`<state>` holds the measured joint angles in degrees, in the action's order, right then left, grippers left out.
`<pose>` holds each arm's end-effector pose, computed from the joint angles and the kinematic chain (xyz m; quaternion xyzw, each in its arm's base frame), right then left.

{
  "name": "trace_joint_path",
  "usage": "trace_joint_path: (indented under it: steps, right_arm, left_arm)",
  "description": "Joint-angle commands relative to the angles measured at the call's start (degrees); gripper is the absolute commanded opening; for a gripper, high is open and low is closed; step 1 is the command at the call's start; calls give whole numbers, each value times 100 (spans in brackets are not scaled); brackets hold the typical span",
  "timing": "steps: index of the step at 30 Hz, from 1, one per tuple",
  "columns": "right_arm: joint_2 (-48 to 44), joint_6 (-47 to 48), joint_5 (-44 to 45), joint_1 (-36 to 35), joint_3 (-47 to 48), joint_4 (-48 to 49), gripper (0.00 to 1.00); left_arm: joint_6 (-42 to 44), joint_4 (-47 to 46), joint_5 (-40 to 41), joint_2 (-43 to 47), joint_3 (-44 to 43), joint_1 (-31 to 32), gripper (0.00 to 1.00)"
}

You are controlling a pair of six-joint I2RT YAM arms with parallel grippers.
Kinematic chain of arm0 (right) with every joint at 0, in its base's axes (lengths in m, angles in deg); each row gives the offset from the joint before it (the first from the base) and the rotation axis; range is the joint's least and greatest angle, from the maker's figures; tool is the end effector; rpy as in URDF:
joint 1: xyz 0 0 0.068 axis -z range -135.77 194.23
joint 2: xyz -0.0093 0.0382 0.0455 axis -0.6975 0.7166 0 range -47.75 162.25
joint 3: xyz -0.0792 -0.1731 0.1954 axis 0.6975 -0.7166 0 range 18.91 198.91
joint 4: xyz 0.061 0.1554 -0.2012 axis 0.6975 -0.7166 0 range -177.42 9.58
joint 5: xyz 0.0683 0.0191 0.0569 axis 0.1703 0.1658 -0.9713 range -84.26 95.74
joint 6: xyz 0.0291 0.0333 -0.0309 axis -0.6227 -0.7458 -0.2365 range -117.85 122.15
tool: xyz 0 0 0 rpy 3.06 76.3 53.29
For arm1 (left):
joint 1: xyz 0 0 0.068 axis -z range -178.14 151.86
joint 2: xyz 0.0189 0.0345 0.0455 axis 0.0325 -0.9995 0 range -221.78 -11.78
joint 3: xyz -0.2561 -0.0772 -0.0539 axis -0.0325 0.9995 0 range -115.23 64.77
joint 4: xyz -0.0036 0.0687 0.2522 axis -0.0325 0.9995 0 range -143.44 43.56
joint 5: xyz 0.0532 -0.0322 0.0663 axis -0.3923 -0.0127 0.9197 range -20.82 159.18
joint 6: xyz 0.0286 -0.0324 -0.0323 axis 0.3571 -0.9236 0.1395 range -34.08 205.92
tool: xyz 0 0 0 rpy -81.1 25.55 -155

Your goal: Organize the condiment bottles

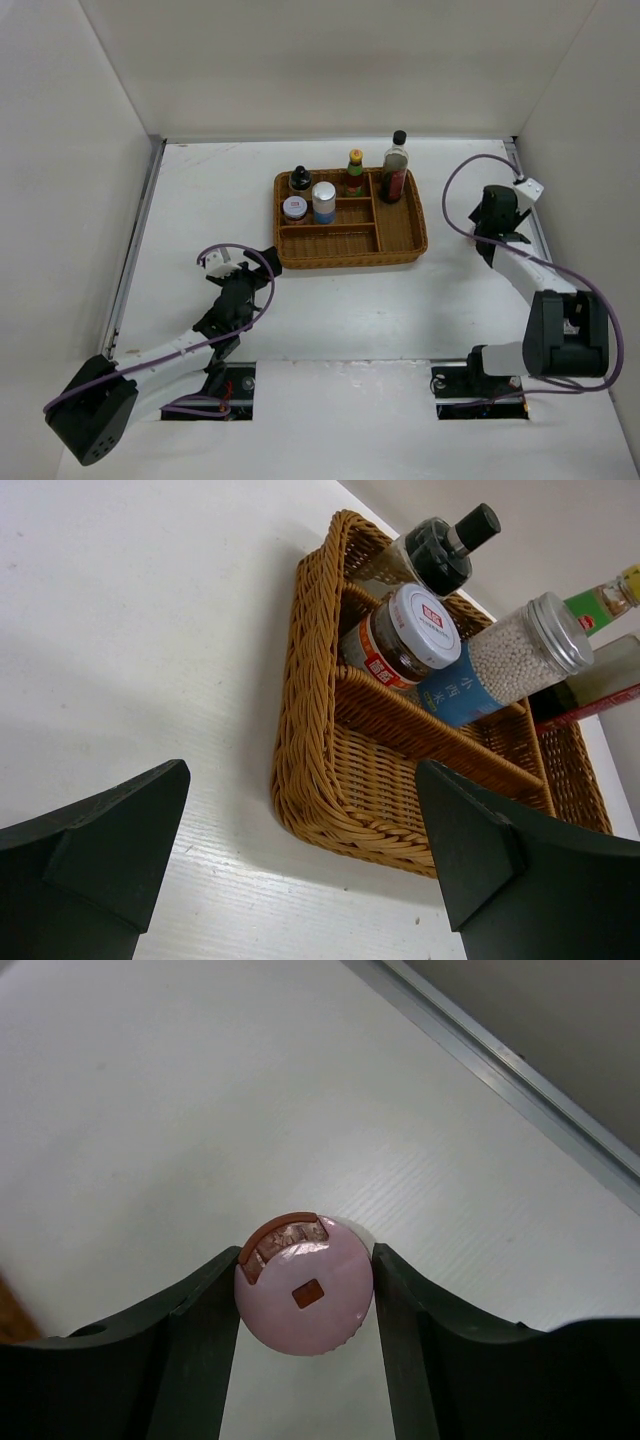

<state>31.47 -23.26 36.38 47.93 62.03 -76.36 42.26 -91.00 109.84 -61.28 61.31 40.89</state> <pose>0.2908 -0.0371 0.2213 0.3359 0.7845 -0.1390 0.5024 0.1401 -0.0839 0.1647 -0.2554 0.7005 -0.2069 0.6334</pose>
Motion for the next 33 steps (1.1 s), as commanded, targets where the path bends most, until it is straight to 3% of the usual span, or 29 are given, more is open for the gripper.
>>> trace_joint_path:
  steps: [1,6,13,28,33]
  right_arm:
    - [-757,71,206,-662,136,307,44]
    - [-1181,45,145,-2007,425,333,45]
    - [-111,62,-4,-3537,1550,631,47]
    - [1956,212,-286,-4031,2570,913,49]
    - [2282,203,-190,-4233,2544,904,62]
  left_arm:
    - [-2,-313,91,28,153,-14,100]
    - [15,-401,3,-43,144,4,100]
    - [77,-594,-111,-210,118,4,100]
    - [226,-858,-559,-359,145,-233,100]
    - [323,-727,-621,-526,22,-268,100]
